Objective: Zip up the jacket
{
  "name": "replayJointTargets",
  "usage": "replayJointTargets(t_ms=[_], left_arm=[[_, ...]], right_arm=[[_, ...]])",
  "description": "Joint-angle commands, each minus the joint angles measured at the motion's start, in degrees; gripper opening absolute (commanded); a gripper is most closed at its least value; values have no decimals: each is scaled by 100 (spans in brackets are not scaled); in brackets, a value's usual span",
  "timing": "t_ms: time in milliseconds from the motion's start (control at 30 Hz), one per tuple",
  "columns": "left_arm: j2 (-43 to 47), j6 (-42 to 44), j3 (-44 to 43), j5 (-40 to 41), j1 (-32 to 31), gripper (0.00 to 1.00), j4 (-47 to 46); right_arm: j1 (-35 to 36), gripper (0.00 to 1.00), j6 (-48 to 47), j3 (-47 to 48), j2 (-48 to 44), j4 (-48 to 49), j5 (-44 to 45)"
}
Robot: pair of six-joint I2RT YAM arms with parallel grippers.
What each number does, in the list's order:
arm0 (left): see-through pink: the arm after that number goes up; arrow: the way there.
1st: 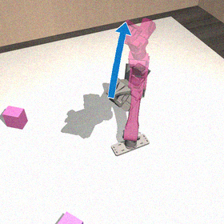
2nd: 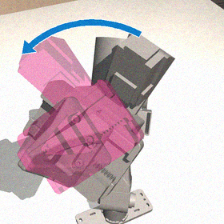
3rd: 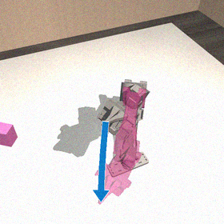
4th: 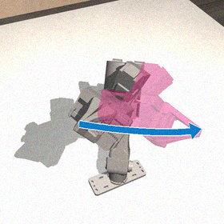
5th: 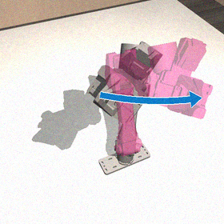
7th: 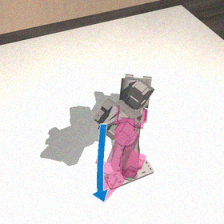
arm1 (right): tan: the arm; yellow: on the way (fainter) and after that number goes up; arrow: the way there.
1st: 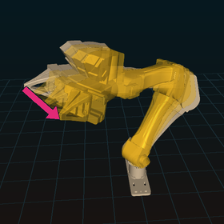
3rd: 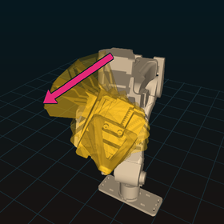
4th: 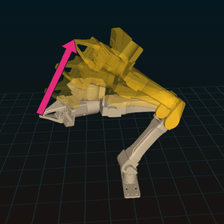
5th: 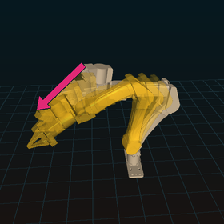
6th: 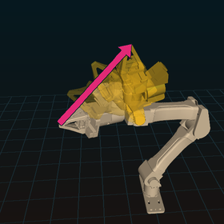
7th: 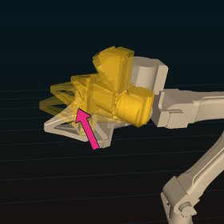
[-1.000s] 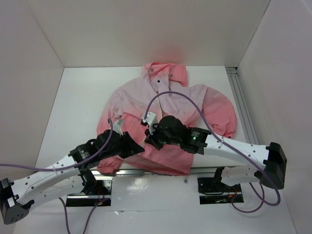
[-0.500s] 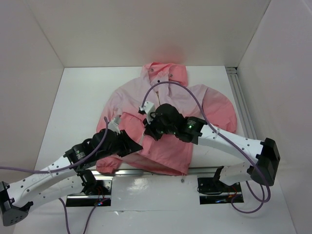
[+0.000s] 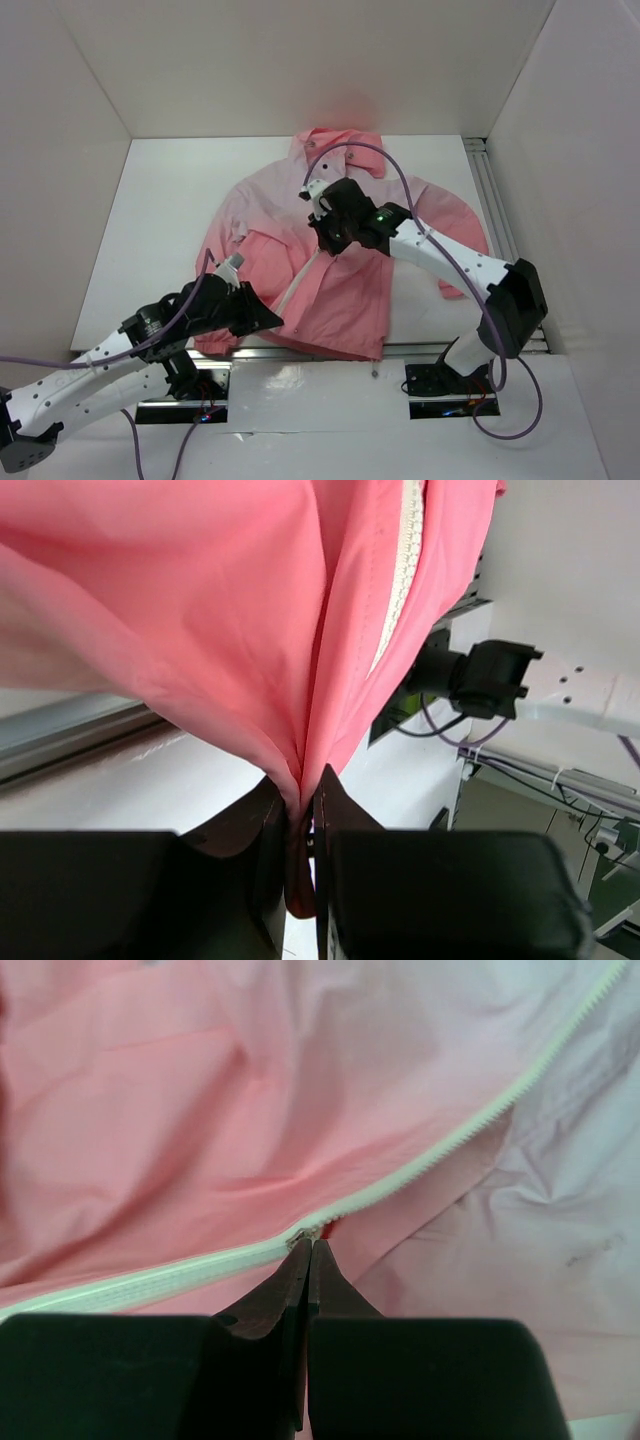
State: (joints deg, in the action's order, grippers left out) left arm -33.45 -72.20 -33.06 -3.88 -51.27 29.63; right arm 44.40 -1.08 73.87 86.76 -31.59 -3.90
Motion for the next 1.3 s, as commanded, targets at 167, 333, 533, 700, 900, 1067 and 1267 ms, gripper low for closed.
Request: replayJointTargets(t_ms=[167, 333, 533, 700, 900, 1067, 1267], left_arm=[[357, 13, 1, -544, -50, 0, 922], [410, 13, -305, -430, -50, 0, 1158], [-38, 145, -833, -26, -50, 0, 1405], [-723, 864, -1509, 220, 605, 0, 1537], [-2172, 2725, -3231, -384, 2952, 0, 1291], [-3508, 3687, -5512, -1621, 5280, 0, 1273], [-4196, 4012, -6407, -2441, 6504, 0, 1511]], right_arm=[[-1317, 0, -577, 531, 675, 354, 715], [-2180, 0, -814, 1243, 1483, 461, 961], [-2770, 0, -710, 2360, 1923, 381, 636], [-2911, 0, -771, 3290, 2247, 146, 707], [-3209, 0, -640, 4170, 2153, 13, 759], [-3350, 0, -639, 4873, 2143, -206, 636], [-3350, 0, -472, 4490, 2083, -190, 575]])
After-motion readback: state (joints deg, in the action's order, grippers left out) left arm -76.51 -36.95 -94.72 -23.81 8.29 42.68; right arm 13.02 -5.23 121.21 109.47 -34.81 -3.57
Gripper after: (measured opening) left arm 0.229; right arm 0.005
